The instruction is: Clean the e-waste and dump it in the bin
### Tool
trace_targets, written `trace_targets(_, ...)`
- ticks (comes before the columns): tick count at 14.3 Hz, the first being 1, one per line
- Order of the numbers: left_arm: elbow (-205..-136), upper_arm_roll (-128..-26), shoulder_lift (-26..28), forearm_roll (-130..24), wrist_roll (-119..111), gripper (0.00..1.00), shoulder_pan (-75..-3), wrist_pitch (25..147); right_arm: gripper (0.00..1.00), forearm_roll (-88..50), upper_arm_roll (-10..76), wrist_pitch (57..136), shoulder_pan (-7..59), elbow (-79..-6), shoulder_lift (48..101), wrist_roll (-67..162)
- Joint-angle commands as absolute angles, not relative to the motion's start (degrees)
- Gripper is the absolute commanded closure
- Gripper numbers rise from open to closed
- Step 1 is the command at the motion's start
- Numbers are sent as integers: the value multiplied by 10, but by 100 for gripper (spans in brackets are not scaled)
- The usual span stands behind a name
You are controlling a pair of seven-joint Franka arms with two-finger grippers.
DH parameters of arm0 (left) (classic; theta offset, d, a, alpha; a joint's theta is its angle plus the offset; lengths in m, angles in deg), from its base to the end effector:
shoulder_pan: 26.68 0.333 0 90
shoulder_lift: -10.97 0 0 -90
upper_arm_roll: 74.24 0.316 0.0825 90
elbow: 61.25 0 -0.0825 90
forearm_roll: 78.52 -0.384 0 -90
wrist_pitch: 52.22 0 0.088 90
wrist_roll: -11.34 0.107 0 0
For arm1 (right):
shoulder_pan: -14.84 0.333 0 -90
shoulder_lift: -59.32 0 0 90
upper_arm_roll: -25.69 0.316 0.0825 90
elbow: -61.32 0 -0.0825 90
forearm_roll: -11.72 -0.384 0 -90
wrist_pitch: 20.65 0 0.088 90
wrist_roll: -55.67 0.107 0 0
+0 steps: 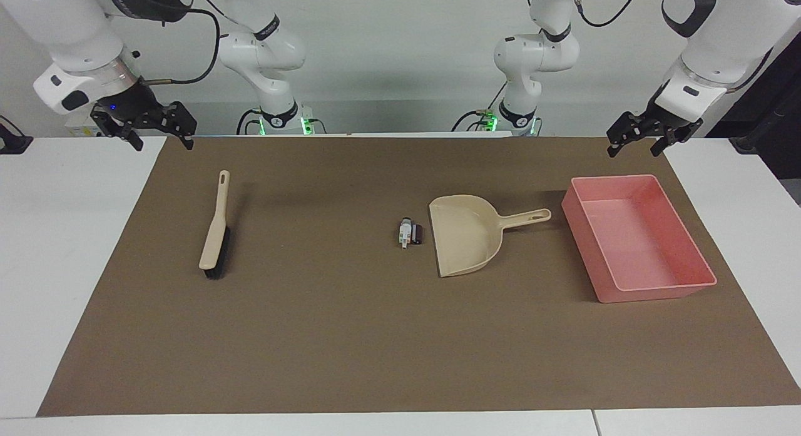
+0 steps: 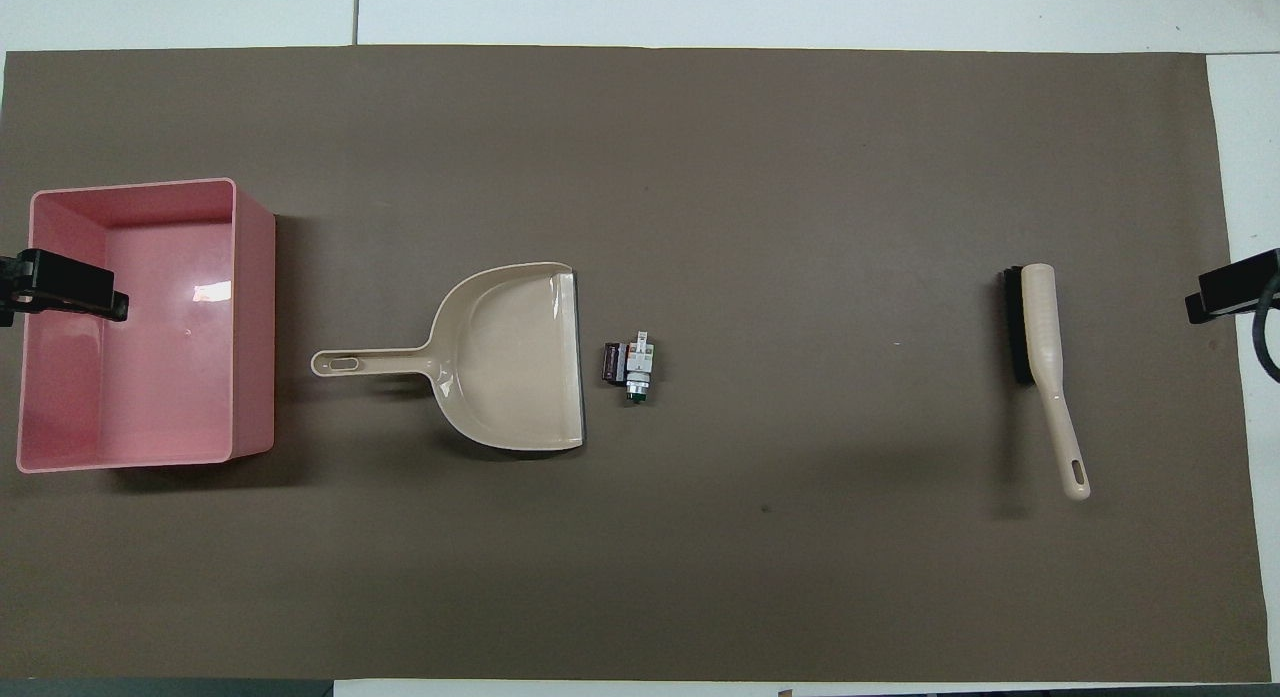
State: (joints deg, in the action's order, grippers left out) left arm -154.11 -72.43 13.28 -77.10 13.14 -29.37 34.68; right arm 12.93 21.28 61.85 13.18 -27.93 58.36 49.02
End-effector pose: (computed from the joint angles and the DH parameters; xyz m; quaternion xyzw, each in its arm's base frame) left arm 0.5354 -0.0106 0.6185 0.9991 -0.0237 -0.0317 0.0133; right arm 0.5320 -0.0594 0.6289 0.9987 0.0042 -0.0513 0.0042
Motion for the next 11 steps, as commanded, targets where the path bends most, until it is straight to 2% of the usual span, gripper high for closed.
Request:
trace_targets(1, -1547, -727, 140, -781, 122, 1, -296, 330, 0, 120, 214, 616, 126, -292, 571, 491)
trace_targets(11, -1547, -727, 139, -781, 169, 2, -296, 347, 0, 120, 214, 615, 131, -302, 567, 499)
